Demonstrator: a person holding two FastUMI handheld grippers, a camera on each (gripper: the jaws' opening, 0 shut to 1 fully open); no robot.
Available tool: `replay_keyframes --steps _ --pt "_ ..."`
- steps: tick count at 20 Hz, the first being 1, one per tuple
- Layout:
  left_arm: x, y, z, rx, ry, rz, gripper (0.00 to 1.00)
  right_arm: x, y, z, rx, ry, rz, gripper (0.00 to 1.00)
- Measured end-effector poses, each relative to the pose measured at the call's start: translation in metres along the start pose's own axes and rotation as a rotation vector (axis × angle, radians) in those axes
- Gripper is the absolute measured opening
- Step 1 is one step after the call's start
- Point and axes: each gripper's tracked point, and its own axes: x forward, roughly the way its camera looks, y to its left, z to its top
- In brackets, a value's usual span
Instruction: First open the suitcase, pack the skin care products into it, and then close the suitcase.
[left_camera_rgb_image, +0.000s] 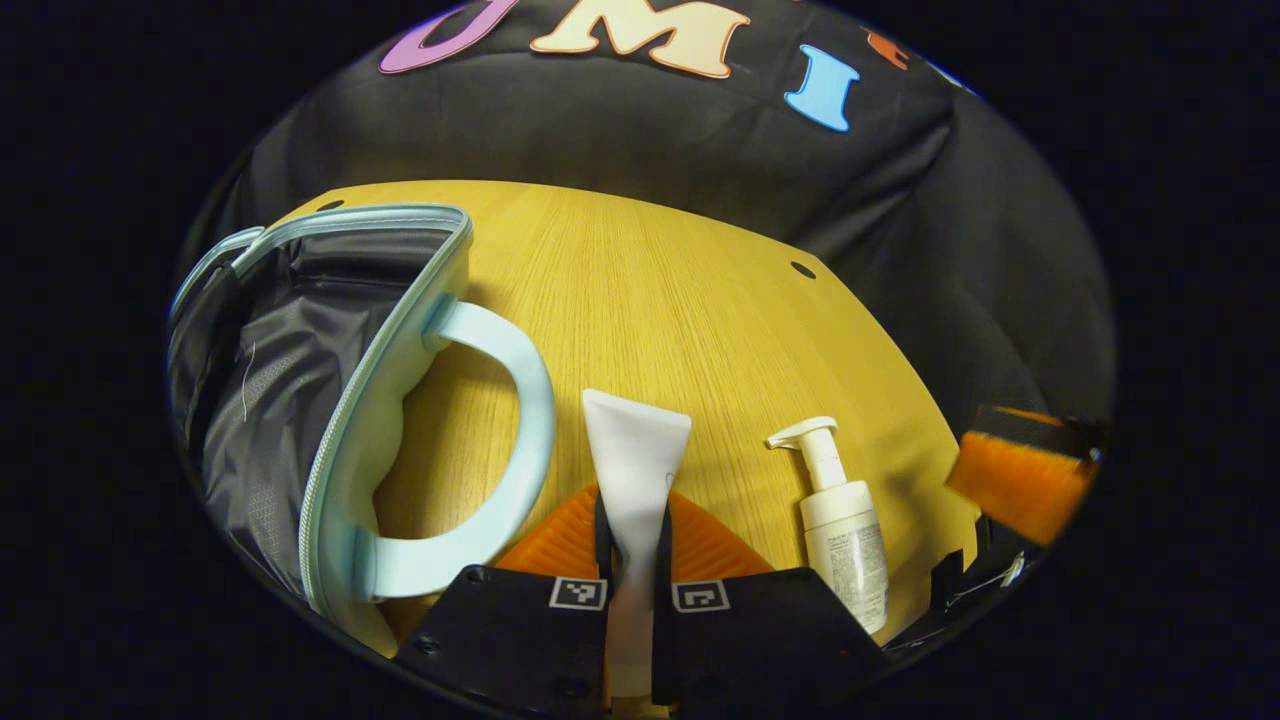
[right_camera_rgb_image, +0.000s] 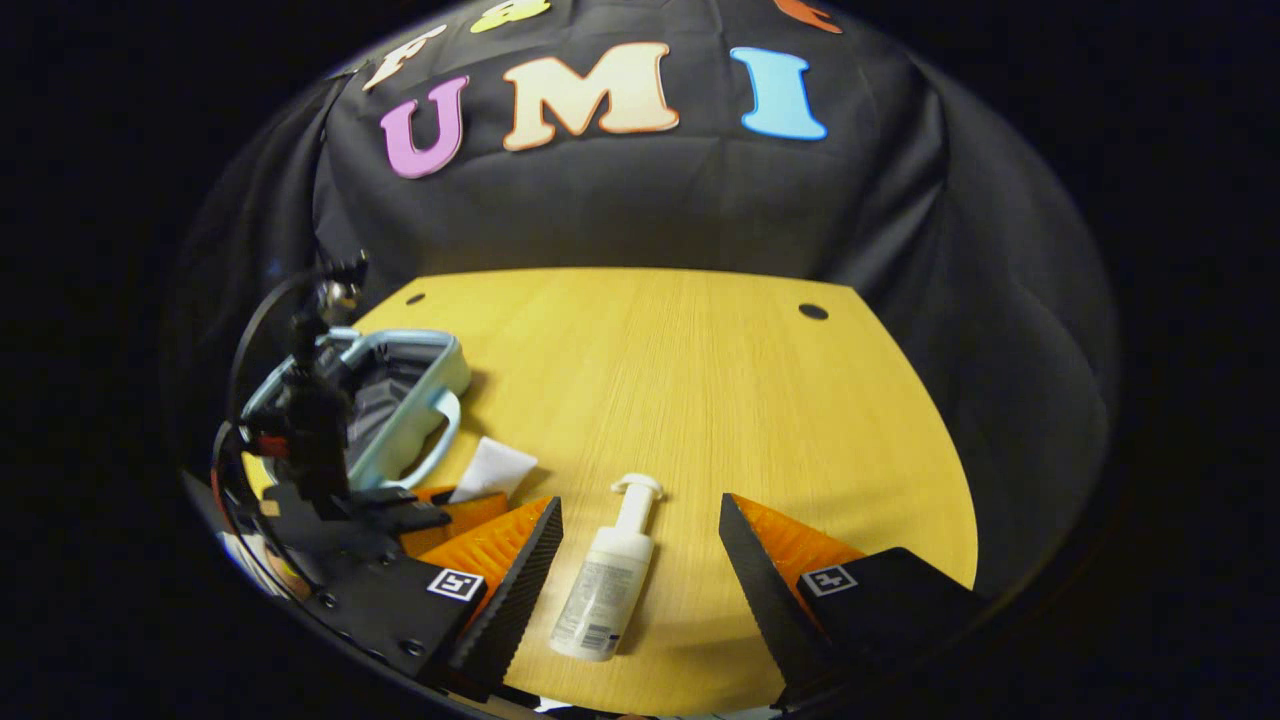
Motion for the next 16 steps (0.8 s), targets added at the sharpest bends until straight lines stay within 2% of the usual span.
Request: replay_keyframes --steps 6,12,14,16 --pt "-0.001 0.0 0.0 0.009 -0.001 -0.009 0.1 0.035 0.005 -0.057 -0.008 0.189 -0.019 1.0" --pt "-0.001 0.0 0.0 0.01 0.0 -0.012 0.1 0.04 0.011 -0.079 0.006 0.278 -0.021 0.97" --pt "-0.001 0.002 -0.001 0.011 -0.001 -0.013 0.09 0.045 0.013 -0.079 0.013 0.269 -0.029 0.92" --pt "-0.003 -0.003 0.001 0.011 -0.002 -0.013 0.1 0.044 0.011 -0.077 0.025 0.256 -0.025 0.67"
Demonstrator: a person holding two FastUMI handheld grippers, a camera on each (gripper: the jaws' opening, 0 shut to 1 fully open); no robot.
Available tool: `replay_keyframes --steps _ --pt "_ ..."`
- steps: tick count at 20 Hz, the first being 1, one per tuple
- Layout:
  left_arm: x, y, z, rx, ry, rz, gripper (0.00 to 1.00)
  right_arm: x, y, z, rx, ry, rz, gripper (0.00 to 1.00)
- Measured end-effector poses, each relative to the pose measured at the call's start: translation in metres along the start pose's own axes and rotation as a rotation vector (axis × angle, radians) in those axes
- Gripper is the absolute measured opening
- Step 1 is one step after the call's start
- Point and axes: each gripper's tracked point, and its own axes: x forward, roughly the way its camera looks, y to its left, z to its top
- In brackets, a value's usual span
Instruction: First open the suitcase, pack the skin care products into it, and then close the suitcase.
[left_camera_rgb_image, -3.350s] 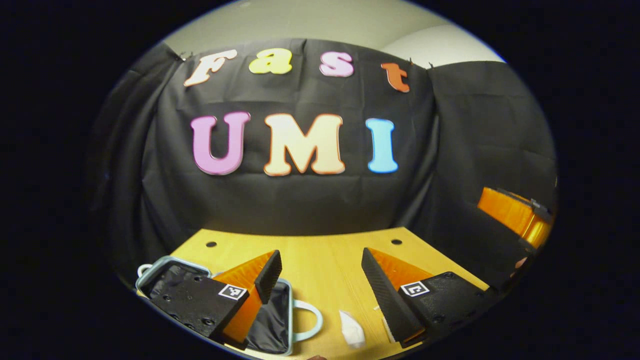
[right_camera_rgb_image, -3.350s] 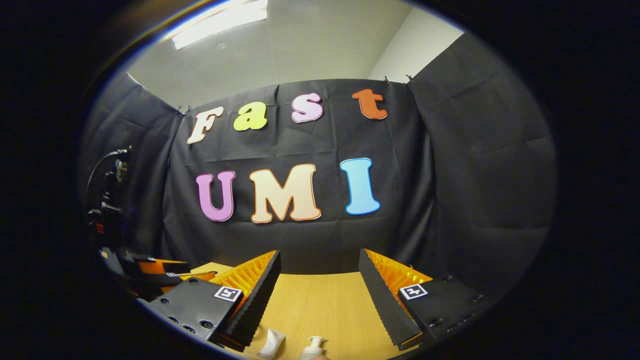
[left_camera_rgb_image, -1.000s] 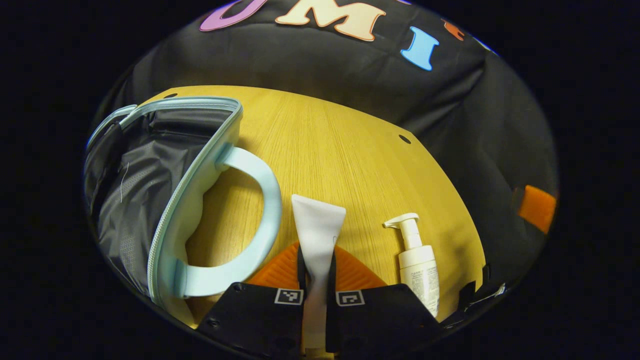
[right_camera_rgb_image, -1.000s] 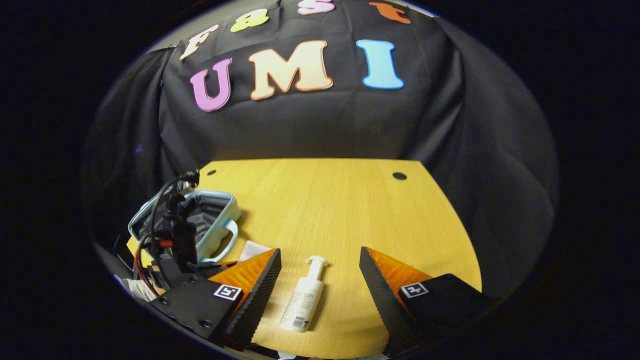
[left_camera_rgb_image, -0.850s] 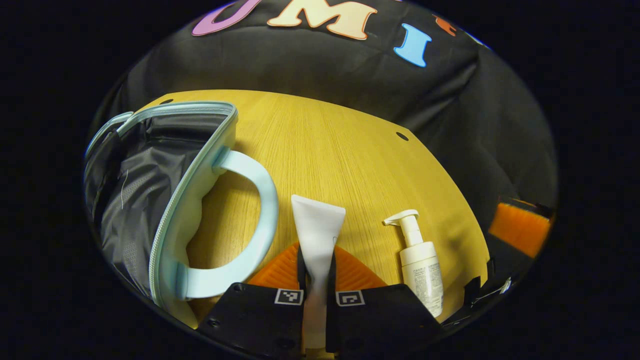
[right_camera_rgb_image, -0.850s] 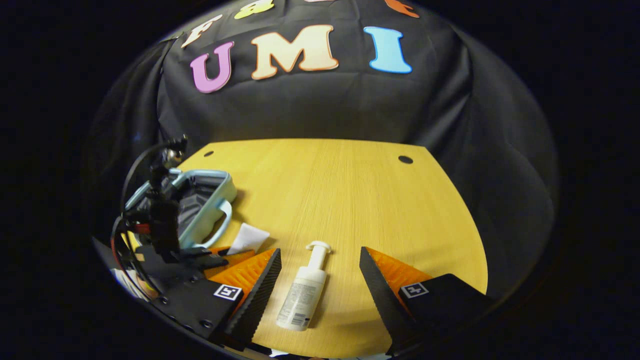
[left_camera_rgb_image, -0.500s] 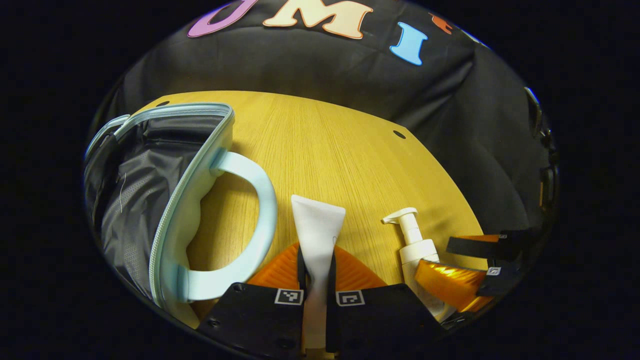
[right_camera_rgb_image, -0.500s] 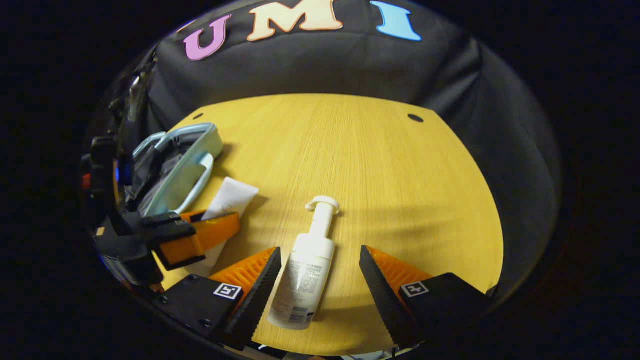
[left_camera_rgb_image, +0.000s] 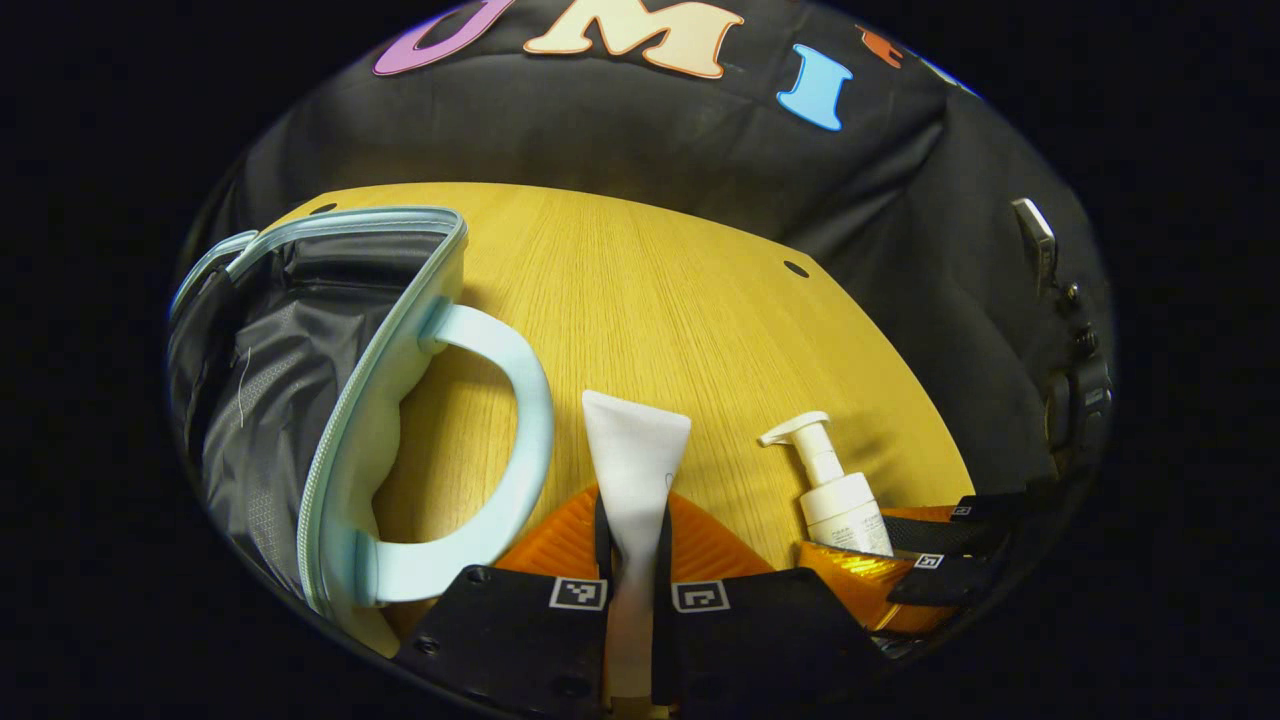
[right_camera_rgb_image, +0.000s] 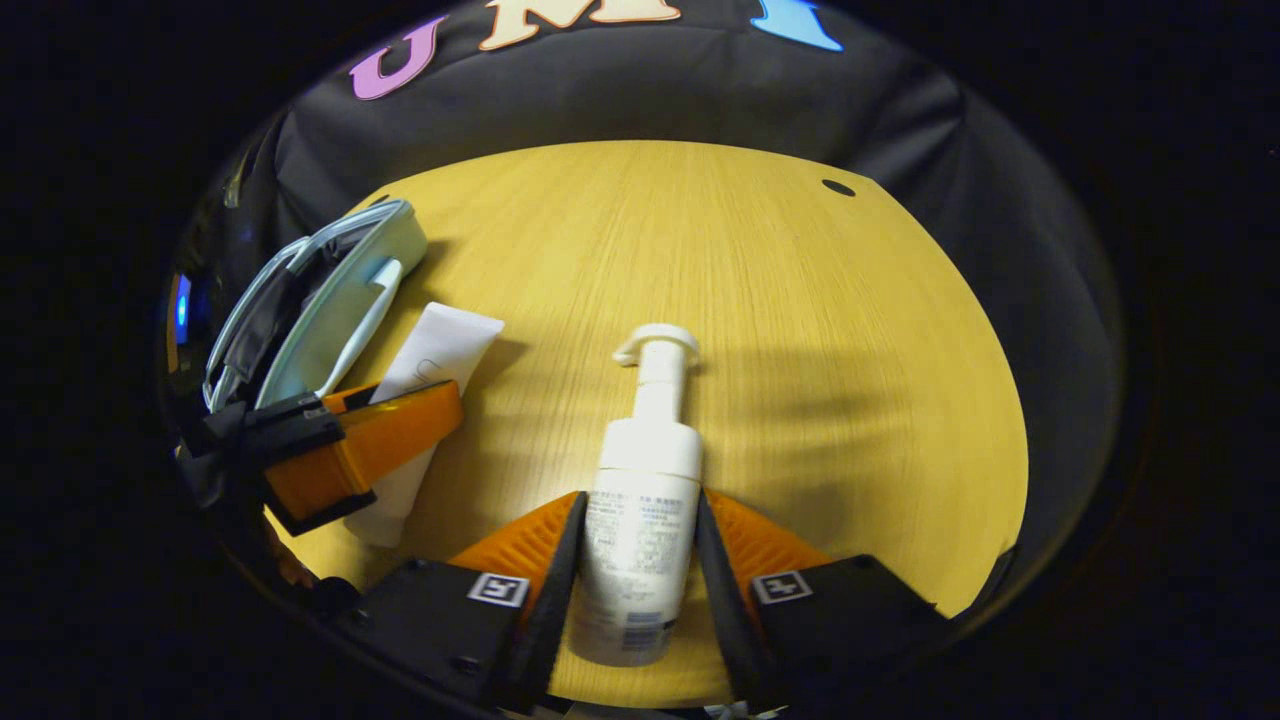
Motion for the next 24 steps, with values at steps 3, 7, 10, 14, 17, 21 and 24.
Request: replay_keyframes --steps 3,7,10,14,17,21,24 --pt "-0.002 0.0 -0.002 0.022 0.02 0.006 0.09 0.0 0.0 0.003 0.024 -0.004 0.031 0.54" --pt "-0.014 -0.012 -0.011 0.067 0.08 0.009 0.05 -0.004 0.003 0.003 0.137 0.009 0.089 0.54" --pt "-0.025 -0.025 0.004 0.128 0.071 -0.015 0.08 -0.014 0.003 0.002 0.133 -0.004 0.113 0.54" --pt "-0.039 -0.011 0.033 0.091 0.059 0.01 0.05 -0.025 0.007 0.006 0.153 -0.022 0.141 0.53" --pt "-0.065 0.026 0.058 0.054 0.014 0.061 0.02 -0.036 0.014 0.021 0.168 -0.072 0.163 0.53" --pt "-0.082 0.074 0.091 0.019 -0.053 0.12 0.05 -0.047 0.02 0.034 0.151 -0.099 0.181 0.53" --pt "-0.087 0.117 0.103 0.002 -0.059 0.188 0.05 -0.051 0.028 0.04 0.16 -0.104 0.195 0.52"
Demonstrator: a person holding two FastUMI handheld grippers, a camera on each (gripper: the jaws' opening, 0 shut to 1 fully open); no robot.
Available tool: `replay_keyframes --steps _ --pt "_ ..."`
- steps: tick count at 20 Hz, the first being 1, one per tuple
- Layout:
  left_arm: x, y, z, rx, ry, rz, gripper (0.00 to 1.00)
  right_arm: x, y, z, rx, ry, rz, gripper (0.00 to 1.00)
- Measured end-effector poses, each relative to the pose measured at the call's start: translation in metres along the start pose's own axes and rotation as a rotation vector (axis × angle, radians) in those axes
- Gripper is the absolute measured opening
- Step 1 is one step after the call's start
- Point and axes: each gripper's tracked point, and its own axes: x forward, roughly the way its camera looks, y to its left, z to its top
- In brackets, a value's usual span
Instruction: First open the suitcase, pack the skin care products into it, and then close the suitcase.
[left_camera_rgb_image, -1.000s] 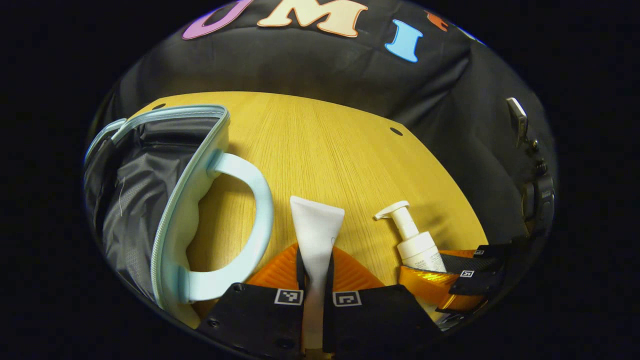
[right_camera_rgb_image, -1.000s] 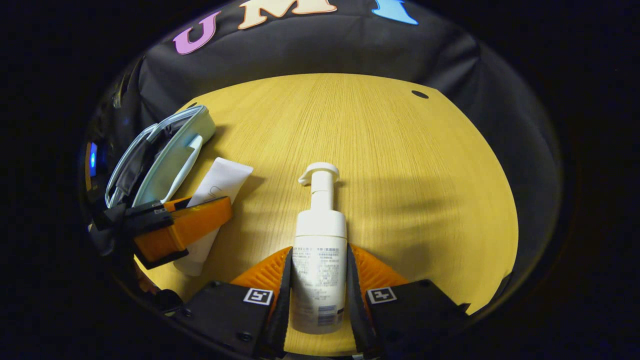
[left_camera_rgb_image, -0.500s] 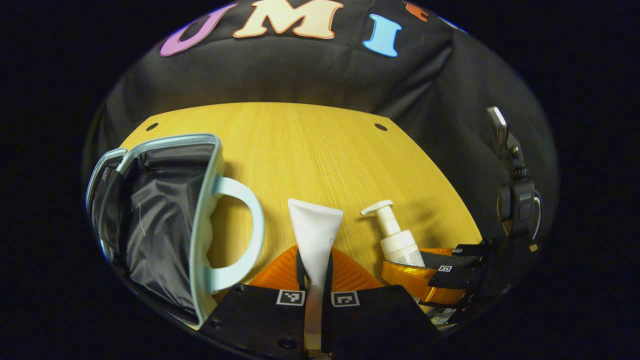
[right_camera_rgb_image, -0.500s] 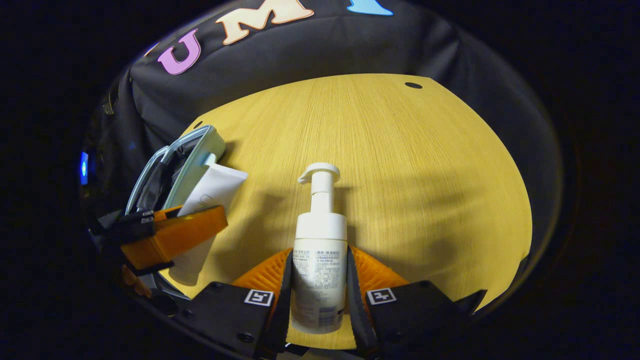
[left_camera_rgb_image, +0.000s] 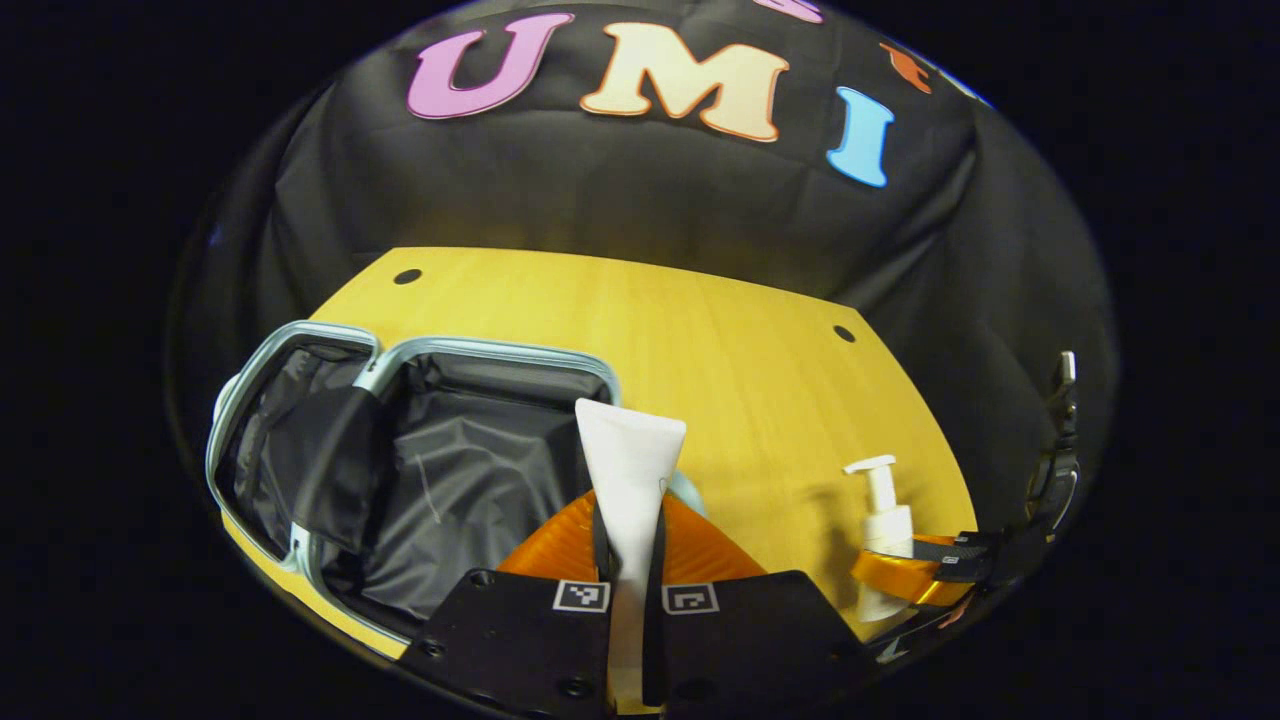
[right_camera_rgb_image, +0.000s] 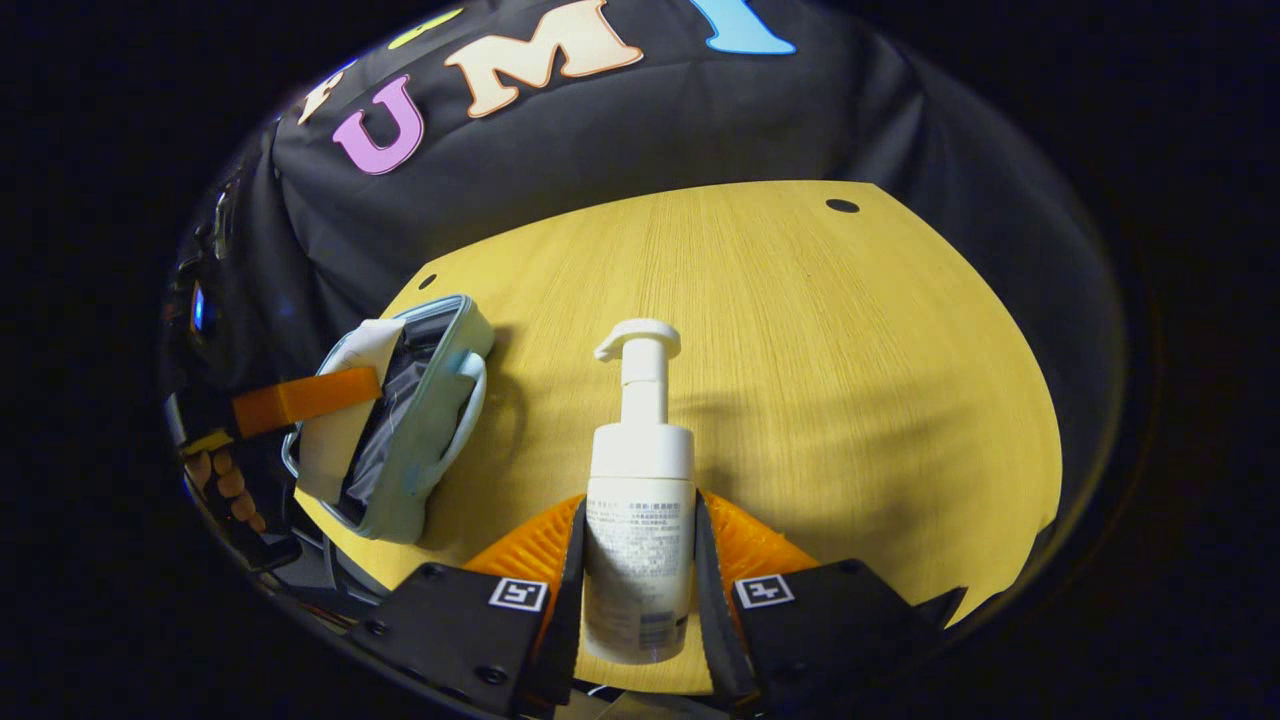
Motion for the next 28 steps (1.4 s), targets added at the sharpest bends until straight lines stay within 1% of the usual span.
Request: replay_keyframes --steps 3,4,9,10,12,16,17,19,21,22,23,24,25,28 --pt "0.009 0.042 -0.003 -0.012 0.031 0.066 0.05 0.0 0.01 0.006 0.01 0.0 0.006 0.53" --pt "0.013 0.056 -0.006 -0.017 0.04 0.083 0.05 0.0 0.013 0.007 0.02 -0.003 0.005 0.52" --pt "0.038 0.112 -0.03 -0.036 0.112 0.142 0.05 -0.006 0.018 0.016 0.029 -0.012 -0.011 0.52" --pt "0.042 0.118 -0.034 -0.041 0.125 0.147 0.05 -0.009 0.024 0.018 0.032 -0.015 -0.011 0.53" --pt "0.048 0.13 -0.043 -0.045 0.147 0.152 0.05 -0.01 0.037 0.022 0.037 -0.024 -0.011 0.52" --pt "0.058 0.141 -0.063 -0.074 0.188 0.13 0.05 -0.014 0.065 0.031 0.041 -0.035 0.0 0.52" --pt "0.059 0.142 -0.068 -0.078 0.197 0.121 0.05 -0.015 0.073 0.035 0.045 -0.043 0.005 0.53" --pt "0.06 0.142 -0.065 -0.065 0.168 0.102 0.06 -0.014 0.087 0.037 0.044 -0.047 0.014 0.51" --pt "0.06 0.142 -0.066 -0.056 0.157 0.096 0.08 -0.013 0.104 0.042 0.044 -0.052 0.029 0.52" --pt "0.06 0.141 -0.065 -0.052 0.152 0.09 0.13 -0.012 0.113 0.044 0.045 -0.059 0.039 0.51" --pt "0.059 0.14 -0.065 -0.045 0.15 0.084 0.17 -0.011 0.122 0.047 0.043 -0.062 0.047 0.53" --pt "0.059 0.134 -0.063 -0.051 0.143 0.054 0.26 -0.012 0.129 0.048 0.04 -0.065 0.057 0.53" --pt "0.057 0.125 -0.062 -0.059 0.136 0.025 0.44 -0.011 0.138 0.051 0.035 -0.07 0.068 0.51" --pt "0.045 0.117 -0.048 -0.03 0.079 -0.005 0.96 -0.007 0.166 0.051 0.011 -0.067 0.096 0.51"
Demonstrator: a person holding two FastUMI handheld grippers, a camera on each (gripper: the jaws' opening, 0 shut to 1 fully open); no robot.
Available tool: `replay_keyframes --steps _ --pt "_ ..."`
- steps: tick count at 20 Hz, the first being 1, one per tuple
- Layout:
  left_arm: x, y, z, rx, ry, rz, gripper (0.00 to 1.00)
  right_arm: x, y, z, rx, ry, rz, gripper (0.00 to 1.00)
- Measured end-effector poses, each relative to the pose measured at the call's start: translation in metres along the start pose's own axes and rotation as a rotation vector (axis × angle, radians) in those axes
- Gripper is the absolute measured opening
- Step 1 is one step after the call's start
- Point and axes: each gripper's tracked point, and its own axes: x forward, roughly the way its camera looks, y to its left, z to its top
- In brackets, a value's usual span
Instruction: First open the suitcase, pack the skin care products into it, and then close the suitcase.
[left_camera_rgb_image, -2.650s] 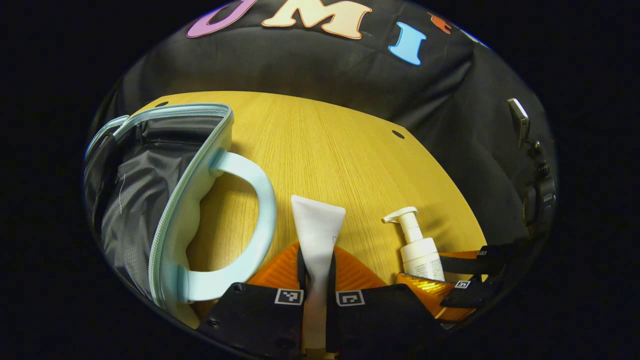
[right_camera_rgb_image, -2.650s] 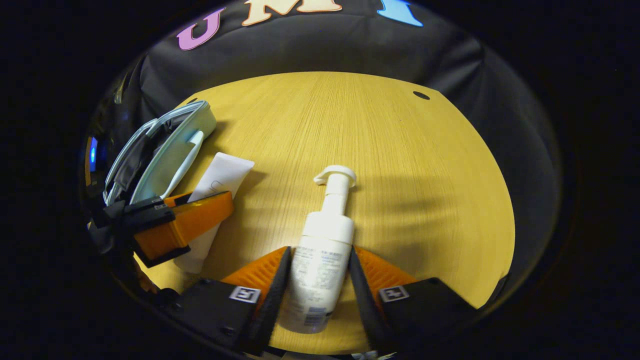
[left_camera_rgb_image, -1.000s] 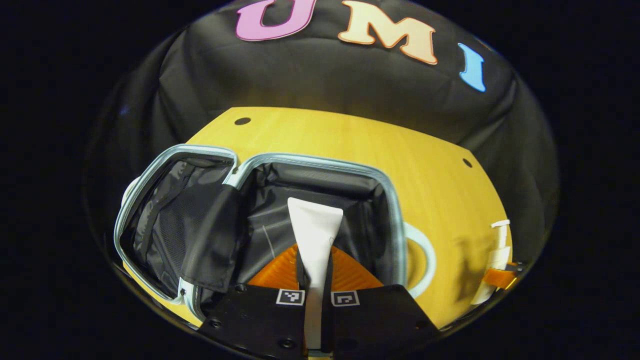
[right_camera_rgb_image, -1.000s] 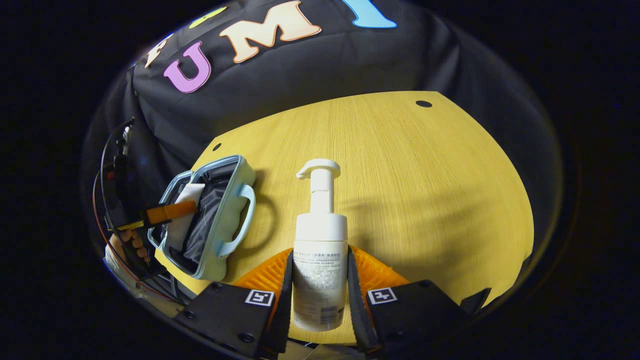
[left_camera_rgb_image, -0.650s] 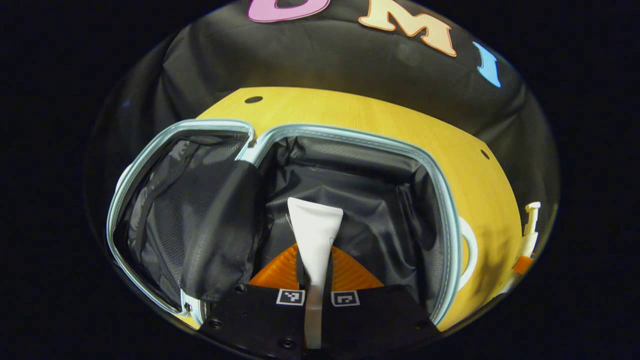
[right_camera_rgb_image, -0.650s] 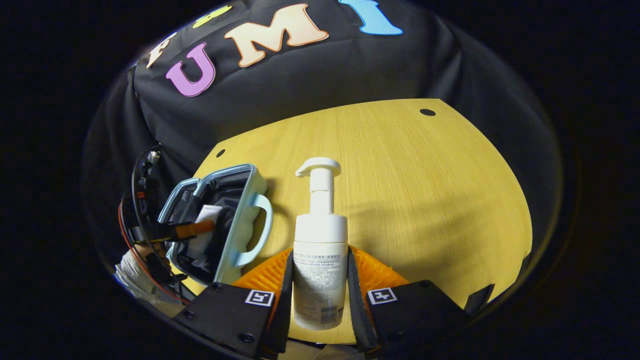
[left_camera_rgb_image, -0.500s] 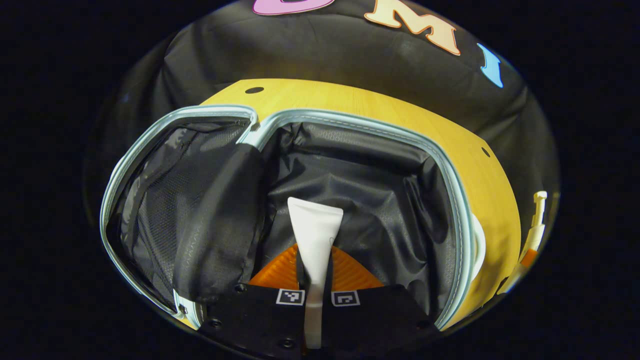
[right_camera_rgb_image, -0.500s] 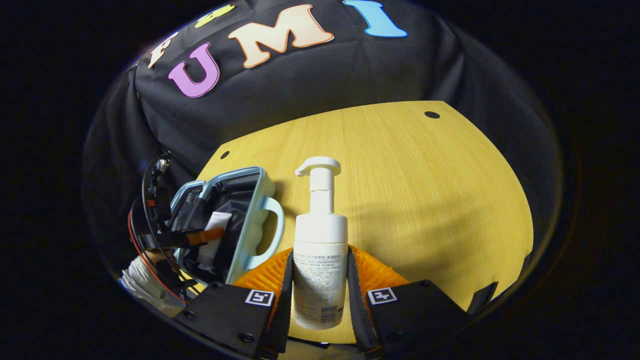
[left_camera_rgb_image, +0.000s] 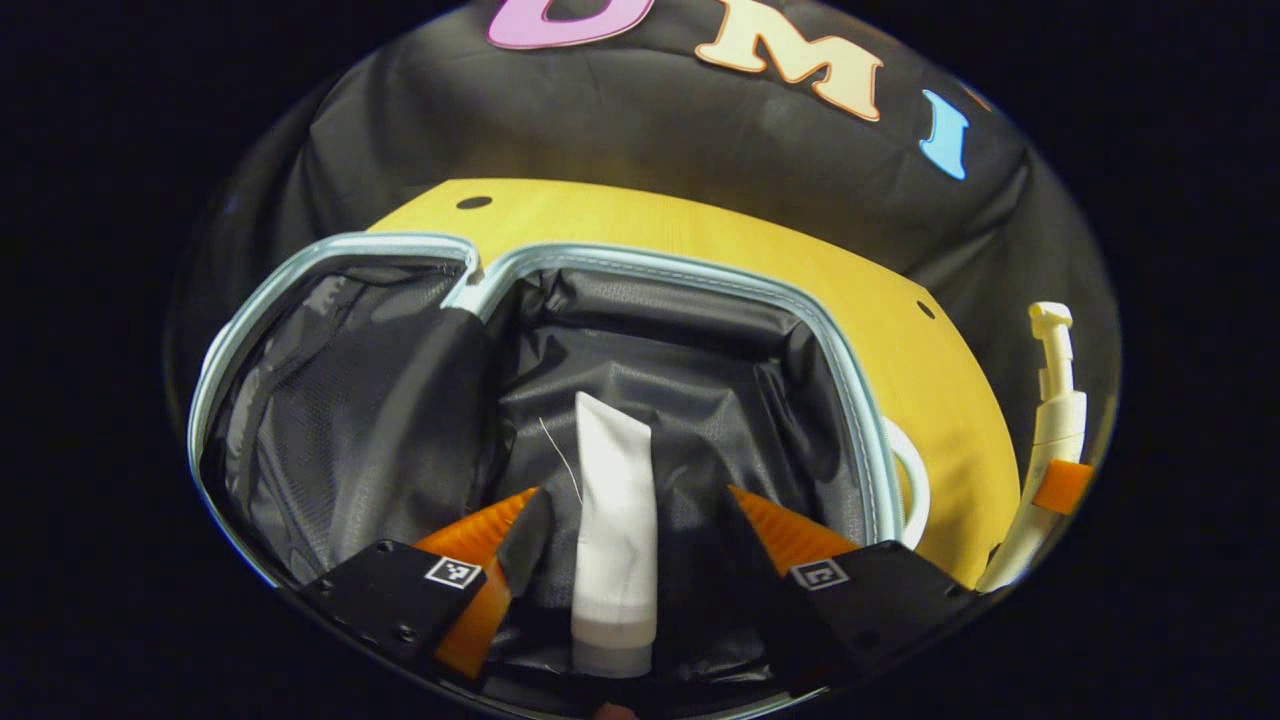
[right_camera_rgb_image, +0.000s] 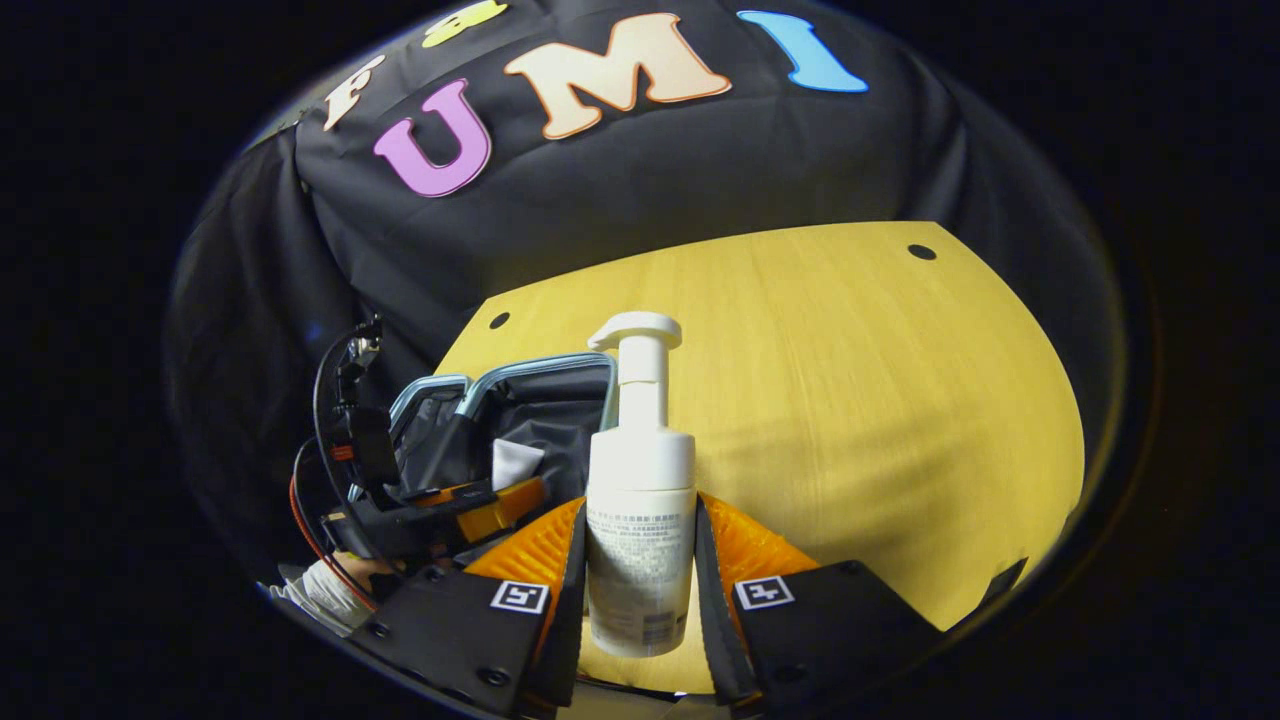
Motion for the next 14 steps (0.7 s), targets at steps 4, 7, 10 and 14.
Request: replay_keyframes --steps 4,7,10,14 --pt "-0.034 -0.005 0.03 -0.001 -0.135 -0.039 0.94 0.011 0.03 -0.005 -0.015 0.028 0.041 0.51" --pt "-0.056 0.01 0.038 -0.038 -0.174 -0.032 0.95 0.025 0.053 -0.008 -0.023 0.057 0.073 0.51" --pt "-0.077 0.036 0.048 -0.067 -0.217 -0.008 0.94 0.043 0.077 -0.016 -0.036 0.091 0.114 0.53" --pt "-0.103 0.088 0.047 -0.108 -0.257 0.083 0.95 0.072 0.092 -0.04 -0.043 0.172 0.128 0.53"
